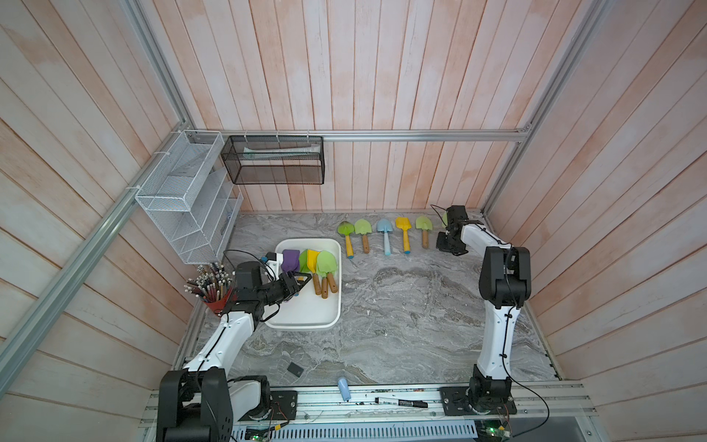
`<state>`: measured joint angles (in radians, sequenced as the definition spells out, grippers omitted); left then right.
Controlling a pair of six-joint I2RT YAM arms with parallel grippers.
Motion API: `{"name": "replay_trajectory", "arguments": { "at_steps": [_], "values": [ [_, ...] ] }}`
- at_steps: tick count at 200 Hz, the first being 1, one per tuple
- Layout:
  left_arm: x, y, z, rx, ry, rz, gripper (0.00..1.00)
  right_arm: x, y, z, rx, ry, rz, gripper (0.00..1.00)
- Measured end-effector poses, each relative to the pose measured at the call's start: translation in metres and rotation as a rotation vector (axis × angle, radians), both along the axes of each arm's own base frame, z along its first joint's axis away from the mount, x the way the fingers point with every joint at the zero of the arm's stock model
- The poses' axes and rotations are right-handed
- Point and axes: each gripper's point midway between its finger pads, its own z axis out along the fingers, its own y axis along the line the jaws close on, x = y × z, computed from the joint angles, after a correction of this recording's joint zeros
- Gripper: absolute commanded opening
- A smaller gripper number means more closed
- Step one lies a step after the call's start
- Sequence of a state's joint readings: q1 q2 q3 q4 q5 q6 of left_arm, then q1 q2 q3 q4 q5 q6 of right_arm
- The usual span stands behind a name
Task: Take the shovel out of the storage box
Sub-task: Place the shovel at the center of the board.
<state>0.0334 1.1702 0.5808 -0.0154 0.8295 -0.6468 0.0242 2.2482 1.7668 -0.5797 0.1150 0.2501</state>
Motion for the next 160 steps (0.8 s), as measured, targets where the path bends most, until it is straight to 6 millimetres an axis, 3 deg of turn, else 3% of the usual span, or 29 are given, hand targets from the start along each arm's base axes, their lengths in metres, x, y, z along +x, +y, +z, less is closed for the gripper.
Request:
{"name": "replay_trajectory", "arguments": {
  "at_steps": [39,160],
  "values": [
    [0.0,0.0,-0.001,0.0,0.002,0.0,0.53,0.006,0.0,-0.01,-0.006,0.021,0.01,0.2],
    [-0.001,0.0,-0.003,-0.003,0.008,-0.001,0.54,0.015,-0.001,-0.01,-0.011,0.021,0.016,0.29]
  ]
}}
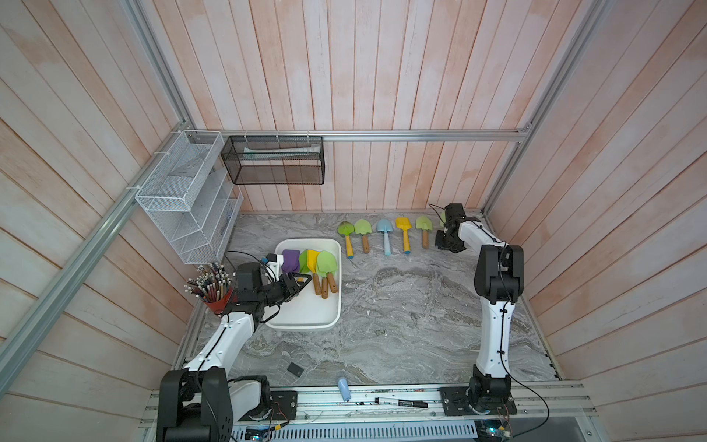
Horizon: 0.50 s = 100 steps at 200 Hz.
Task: Take the shovel out of the storage box
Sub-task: Place the shovel at the center of the board.
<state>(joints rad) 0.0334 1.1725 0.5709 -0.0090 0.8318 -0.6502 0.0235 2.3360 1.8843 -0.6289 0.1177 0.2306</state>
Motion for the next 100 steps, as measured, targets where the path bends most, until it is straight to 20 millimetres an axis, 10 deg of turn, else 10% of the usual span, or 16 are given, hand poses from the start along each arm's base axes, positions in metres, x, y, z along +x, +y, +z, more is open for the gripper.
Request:
{"name": "replay_trajectory", "arguments": {
  "at_steps": [100],
  "values": [
    [0.0008,-0.0004,-0.003,-0.002,0.009,0.001,0.54,0.0022,0.0006,0.0002,0.003,-0.008,0.001,0.37]
  ]
}}
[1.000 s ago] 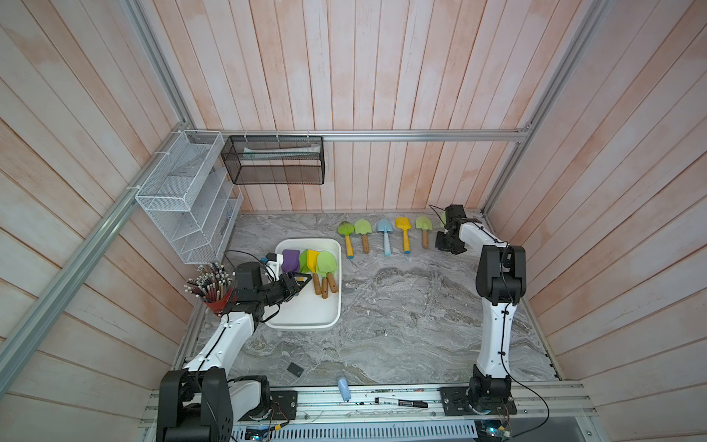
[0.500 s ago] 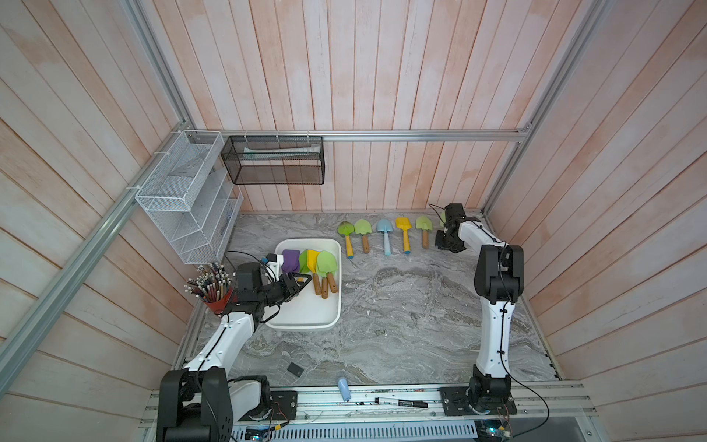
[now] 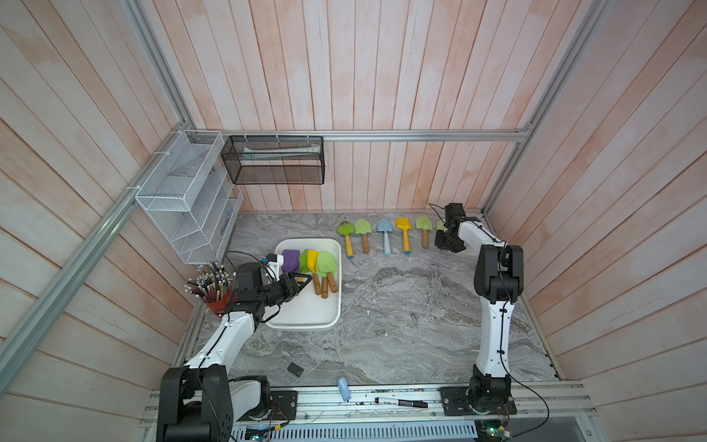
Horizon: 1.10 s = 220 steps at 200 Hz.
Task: Take the shovel out of the storage box
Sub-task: Place the shovel at the center of the board, then pick up the shovel from the storage box.
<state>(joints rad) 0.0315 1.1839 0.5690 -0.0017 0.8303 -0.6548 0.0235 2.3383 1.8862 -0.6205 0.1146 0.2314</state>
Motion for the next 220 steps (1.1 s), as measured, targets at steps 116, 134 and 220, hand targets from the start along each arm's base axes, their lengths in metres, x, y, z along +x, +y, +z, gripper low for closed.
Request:
{"name": "replay_trajectory", "arguments": {
  "at_steps": [116,134,220],
  "values": [
    [0.023,-0.03,-0.021,0.349,0.028,-0.012,0.51,-0.062,0.049,0.172,0.104,-0.406,0.037,0.48],
    [0.036,-0.036,-0.027,0.433,0.038,-0.005,0.47,-0.07,0.084,0.18,0.132,-0.442,0.11,0.48],
    [0.084,-0.057,-0.077,0.644,0.152,-0.014,0.37,-0.108,0.12,0.12,0.177,-0.326,0.179,0.48]
  ]
}}
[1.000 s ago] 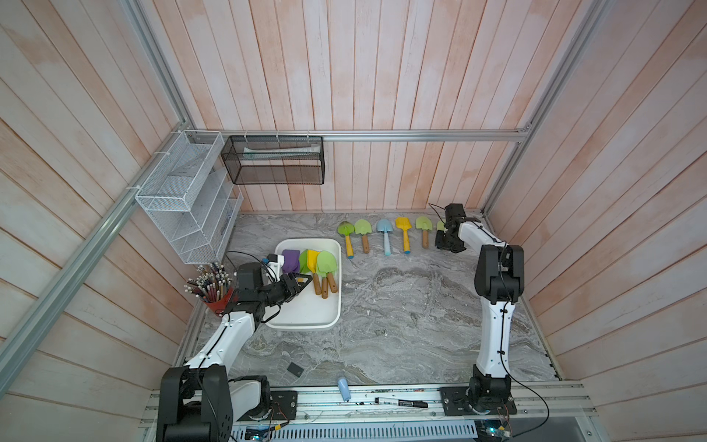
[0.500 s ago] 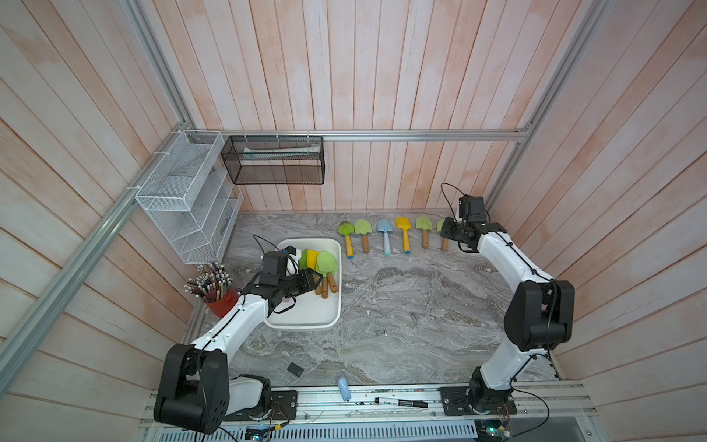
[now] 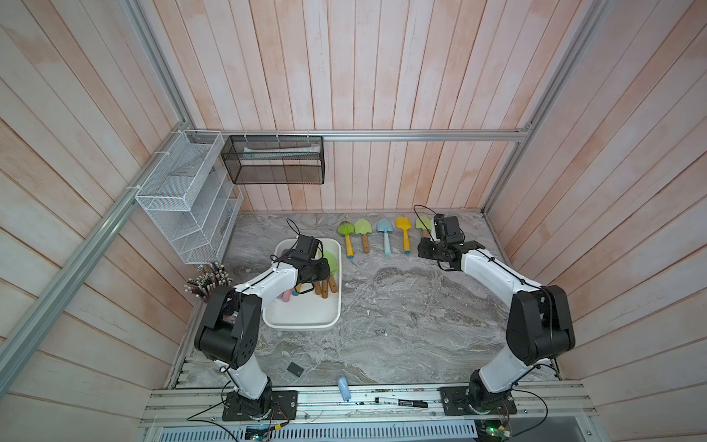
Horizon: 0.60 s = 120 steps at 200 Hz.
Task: Take the shovel out of the storage box
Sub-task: Pick up the shovel from the storage box.
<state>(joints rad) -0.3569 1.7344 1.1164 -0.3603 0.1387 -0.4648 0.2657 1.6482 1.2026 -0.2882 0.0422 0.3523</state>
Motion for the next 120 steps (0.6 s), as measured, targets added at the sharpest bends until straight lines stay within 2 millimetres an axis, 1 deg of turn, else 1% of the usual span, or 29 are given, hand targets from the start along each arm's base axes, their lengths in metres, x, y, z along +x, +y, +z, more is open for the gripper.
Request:
{"name": "replay_trajectory", "arguments": {
  "at_steps": [21,42,86,120],
  "values": [
    [0.006,-0.013,-0.006,0.021,0.012,-0.021,0.37,-0.001,0.0,0.006,0.006,-0.02,0.0,0.48],
    [0.005,-0.023,-0.013,0.035,0.028,-0.042,0.37,-0.002,-0.002,0.008,0.009,-0.035,-0.002,0.48],
    [-0.005,-0.017,-0.026,0.085,0.066,-0.029,0.37,-0.007,-0.012,0.003,0.01,-0.029,-0.021,0.48],
    [-0.015,-0.015,-0.035,0.126,0.087,-0.033,0.39,-0.005,-0.01,0.004,0.023,-0.037,-0.013,0.48]
  ]
}}
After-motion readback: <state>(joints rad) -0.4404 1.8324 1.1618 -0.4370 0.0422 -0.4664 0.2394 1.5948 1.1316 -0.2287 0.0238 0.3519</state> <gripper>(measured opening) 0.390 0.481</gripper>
